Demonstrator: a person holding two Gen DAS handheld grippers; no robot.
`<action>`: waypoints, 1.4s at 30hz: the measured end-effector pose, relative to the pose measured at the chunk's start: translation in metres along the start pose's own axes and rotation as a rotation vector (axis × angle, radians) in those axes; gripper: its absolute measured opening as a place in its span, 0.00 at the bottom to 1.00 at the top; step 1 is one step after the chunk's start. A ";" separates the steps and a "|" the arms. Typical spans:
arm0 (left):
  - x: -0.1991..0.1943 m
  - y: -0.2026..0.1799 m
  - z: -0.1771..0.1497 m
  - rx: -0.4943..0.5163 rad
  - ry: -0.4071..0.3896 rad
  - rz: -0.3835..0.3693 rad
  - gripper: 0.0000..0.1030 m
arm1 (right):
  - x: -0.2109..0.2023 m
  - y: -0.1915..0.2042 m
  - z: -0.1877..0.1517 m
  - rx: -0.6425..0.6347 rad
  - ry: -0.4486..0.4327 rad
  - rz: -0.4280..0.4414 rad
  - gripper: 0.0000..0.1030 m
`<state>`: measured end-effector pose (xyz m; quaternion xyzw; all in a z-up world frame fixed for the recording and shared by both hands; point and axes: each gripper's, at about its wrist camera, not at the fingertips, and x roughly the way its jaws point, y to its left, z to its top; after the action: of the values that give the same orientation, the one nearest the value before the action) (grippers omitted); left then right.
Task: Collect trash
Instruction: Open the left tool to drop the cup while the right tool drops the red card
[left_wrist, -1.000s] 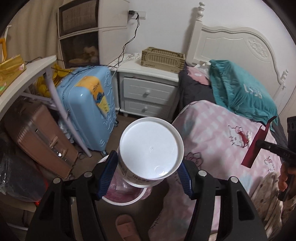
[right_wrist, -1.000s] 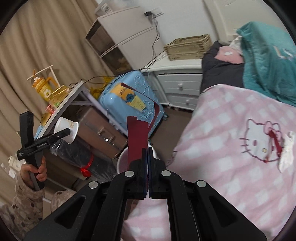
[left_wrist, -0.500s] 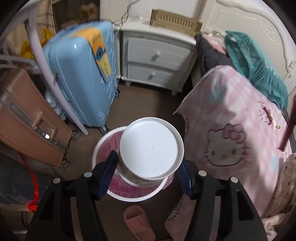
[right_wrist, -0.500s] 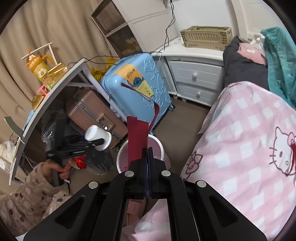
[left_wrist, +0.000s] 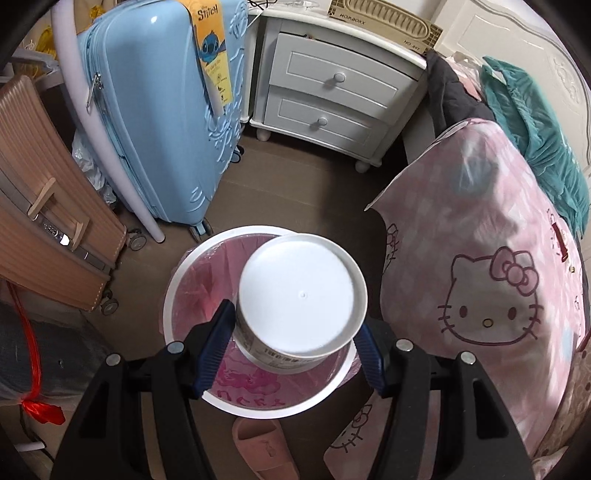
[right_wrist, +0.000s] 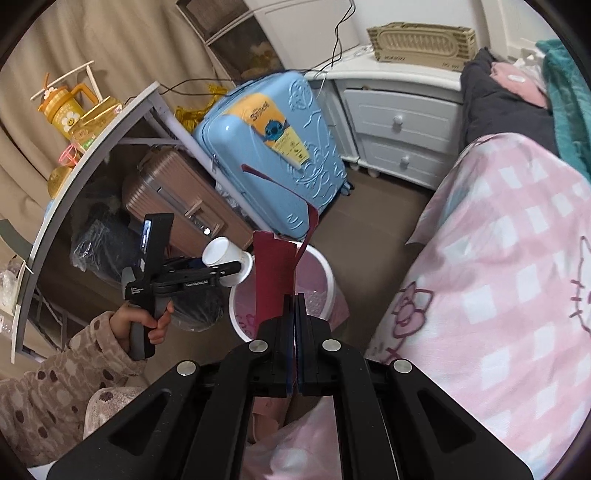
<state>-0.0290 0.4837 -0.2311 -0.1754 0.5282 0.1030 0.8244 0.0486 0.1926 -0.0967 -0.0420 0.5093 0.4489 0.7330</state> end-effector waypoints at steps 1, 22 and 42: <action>0.003 0.000 0.000 0.007 0.010 0.000 0.61 | 0.003 0.003 0.000 -0.003 0.003 0.003 0.01; -0.092 0.022 -0.061 -0.140 0.007 0.194 0.95 | 0.089 0.057 0.012 -0.161 0.138 0.049 0.01; -0.197 0.012 -0.127 -0.378 0.012 0.280 0.95 | 0.315 0.061 -0.002 -0.315 0.391 -0.106 0.01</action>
<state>-0.2224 0.4475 -0.1028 -0.2525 0.5234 0.3124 0.7515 0.0287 0.4213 -0.3202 -0.2681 0.5623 0.4669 0.6277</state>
